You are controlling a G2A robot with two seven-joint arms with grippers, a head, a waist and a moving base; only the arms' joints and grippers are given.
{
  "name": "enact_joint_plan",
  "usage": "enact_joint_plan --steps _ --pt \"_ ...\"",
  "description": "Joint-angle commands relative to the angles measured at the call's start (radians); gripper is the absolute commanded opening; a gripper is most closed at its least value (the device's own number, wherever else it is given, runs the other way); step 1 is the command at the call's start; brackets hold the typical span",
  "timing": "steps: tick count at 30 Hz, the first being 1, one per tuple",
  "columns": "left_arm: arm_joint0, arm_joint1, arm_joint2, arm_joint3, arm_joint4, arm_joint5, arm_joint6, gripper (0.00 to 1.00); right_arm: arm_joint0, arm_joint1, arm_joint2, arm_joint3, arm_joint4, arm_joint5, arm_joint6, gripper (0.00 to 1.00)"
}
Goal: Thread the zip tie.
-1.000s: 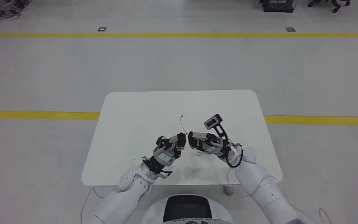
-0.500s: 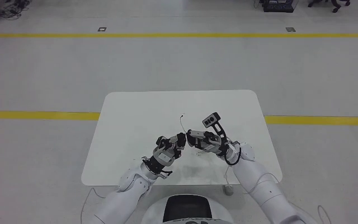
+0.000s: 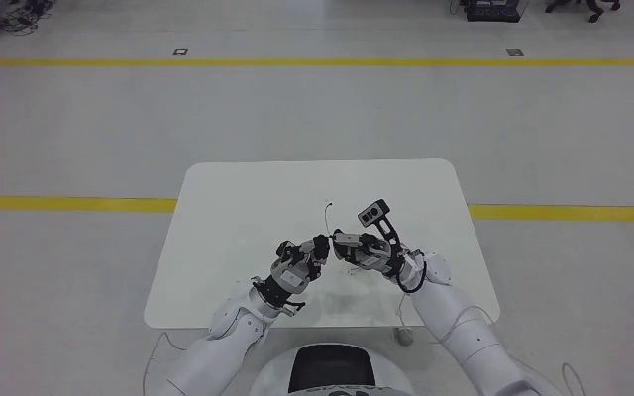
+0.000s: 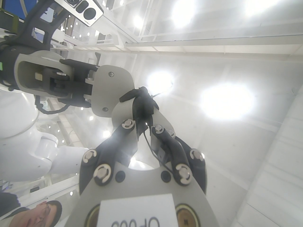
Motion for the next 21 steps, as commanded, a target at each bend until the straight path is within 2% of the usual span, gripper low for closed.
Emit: enact_joint_plan --steps 1,3,21 --pt "0.0 0.0 0.0 0.0 0.0 0.0 0.0 0.0 0.001 0.0 0.0 0.0 0.0 0.0 0.0 0.03" --pt "0.0 0.0 0.0 0.0 0.0 0.0 0.0 0.0 0.001 0.0 0.001 0.002 -0.002 0.0 0.0 0.0" --pt "0.0 0.0 0.0 0.0 0.0 0.0 0.0 0.0 -0.006 -0.002 0.018 0.004 -0.02 0.0 0.0 0.0"
